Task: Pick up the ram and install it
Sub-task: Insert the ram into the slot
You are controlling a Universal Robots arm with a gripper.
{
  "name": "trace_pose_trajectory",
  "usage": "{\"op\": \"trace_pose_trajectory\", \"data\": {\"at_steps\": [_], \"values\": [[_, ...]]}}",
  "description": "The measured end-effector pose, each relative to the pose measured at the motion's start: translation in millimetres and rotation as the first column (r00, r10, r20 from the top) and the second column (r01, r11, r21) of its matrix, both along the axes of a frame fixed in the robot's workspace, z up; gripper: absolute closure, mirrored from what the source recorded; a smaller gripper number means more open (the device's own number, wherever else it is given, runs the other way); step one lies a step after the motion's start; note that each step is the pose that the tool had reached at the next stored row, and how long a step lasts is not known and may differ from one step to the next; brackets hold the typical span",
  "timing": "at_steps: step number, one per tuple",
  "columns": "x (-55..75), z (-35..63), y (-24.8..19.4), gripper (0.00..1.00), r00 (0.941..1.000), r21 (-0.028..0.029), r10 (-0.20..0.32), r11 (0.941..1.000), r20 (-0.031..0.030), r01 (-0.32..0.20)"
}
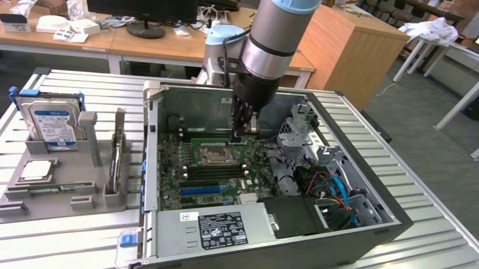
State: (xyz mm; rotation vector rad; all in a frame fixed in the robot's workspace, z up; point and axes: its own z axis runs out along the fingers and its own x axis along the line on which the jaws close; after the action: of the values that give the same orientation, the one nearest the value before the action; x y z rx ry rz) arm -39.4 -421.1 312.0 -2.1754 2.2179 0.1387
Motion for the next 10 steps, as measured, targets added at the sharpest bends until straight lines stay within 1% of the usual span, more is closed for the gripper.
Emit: {"op": "trace_pose_trajectory", "data": {"at_steps": [6,10], "values": [[0.0,0.0,-3.1,0.89,1.0000,-0.0001,0.000,1.0000,0.0000,0.000],[0.0,0.0,-3.5,0.89,1.0000,0.0000,0.000,1.0000,0.0000,0.000]]}}
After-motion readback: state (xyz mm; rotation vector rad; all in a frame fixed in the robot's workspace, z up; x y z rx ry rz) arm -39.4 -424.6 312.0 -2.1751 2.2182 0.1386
